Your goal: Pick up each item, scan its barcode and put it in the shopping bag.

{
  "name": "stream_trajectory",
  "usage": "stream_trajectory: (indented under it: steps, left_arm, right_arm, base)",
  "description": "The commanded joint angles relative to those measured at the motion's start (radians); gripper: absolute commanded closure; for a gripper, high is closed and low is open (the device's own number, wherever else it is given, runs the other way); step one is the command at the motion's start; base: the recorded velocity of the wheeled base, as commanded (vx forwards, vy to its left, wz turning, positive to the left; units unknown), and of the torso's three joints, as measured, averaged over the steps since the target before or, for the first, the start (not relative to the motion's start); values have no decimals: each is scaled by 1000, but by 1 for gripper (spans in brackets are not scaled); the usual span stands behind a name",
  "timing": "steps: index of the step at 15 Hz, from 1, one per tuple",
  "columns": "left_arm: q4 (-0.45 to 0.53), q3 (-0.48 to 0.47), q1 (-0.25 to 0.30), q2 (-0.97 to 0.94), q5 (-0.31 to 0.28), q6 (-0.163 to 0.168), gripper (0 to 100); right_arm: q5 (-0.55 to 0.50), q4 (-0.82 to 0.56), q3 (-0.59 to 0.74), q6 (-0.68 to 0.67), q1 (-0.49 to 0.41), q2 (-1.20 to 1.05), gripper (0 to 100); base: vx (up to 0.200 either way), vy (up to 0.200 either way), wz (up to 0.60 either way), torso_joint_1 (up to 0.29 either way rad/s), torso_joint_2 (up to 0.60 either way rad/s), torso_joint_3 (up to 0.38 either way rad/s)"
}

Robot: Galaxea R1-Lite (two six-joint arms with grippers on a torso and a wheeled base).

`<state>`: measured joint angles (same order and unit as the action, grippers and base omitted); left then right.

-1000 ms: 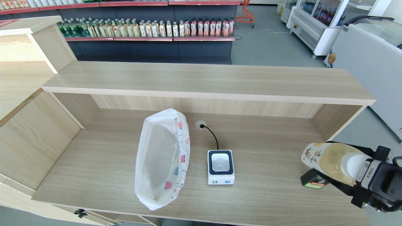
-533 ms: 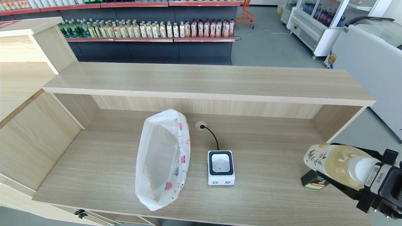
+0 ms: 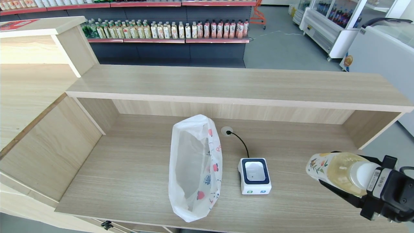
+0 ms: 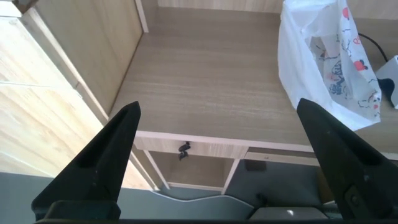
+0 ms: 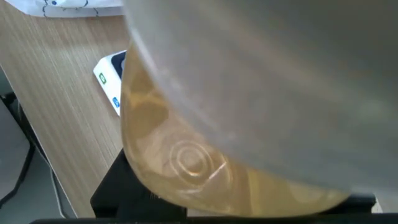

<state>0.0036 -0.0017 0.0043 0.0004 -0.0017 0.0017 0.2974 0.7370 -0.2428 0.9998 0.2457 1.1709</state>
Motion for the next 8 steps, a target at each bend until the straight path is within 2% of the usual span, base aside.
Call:
stream_trajectory:
  steps: [1,6,8]
  left_arm:
    - [-1,0,0,0,0,1,0]
    - [-1,0,0,0,0,-2,0]
    - [-1,0,0,0,0,-2,0]
  right_arm:
    - [34,10,-1,5,-23,69,100]
    - [275,245,-7,45,-232,280,100]
    - [315,288,-9,56,-249,346,100]
  base:
    - [0,200,0,2,2,7]
    - [0,0,0,0,0,0]
    - [0,0,0,0,0,0]
